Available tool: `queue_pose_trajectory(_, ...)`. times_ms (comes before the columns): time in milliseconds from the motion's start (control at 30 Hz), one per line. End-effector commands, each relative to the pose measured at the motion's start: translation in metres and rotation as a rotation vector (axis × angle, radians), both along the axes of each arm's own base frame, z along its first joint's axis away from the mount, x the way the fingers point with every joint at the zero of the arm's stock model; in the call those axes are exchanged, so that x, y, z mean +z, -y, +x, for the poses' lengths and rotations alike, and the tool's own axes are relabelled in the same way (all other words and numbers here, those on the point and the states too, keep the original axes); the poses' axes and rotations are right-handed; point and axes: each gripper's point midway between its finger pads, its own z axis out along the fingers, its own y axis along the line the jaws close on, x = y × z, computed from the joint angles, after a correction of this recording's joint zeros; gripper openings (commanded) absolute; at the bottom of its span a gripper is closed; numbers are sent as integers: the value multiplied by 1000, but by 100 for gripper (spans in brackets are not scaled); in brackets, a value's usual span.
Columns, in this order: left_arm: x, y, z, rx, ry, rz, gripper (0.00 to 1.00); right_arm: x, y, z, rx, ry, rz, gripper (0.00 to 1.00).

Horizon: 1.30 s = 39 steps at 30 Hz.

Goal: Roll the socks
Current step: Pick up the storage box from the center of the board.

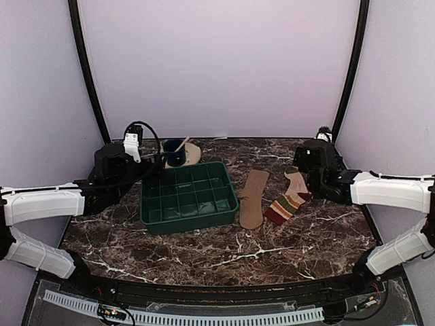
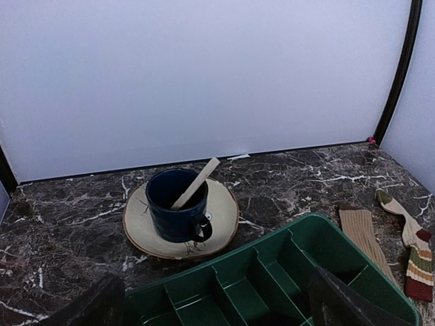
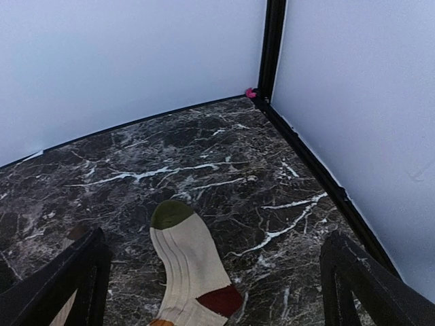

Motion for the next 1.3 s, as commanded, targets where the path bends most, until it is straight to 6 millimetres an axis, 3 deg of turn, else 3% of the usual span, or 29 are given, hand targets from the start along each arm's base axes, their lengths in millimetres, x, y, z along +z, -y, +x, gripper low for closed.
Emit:
queue_pose_trajectory(0,3,21,0,-38,-19,71,96,15,13,-3,-133,20,-29,100)
queue_pose_trajectory(100,-3,43,-4,-105,-45,90,96,11,-9,9,-13,3,-43,97)
queue_pose_trajectory(200,-11,60,-8,-149,-76,121,96,7,-20,13,58,16,-17,87)
queue_pose_trajectory(400,-29,67,-17,-193,-167,143,96,-14,-48,10,195,-39,100,80)
queue_pose_trajectory(867,-71,22,-34,-6,-368,162,92,-83,-122,-27,300,-255,140,78)
queue_pose_trajectory(1267,-100,-38,-15,211,-536,54,87,-97,-141,-45,364,-290,130,79)
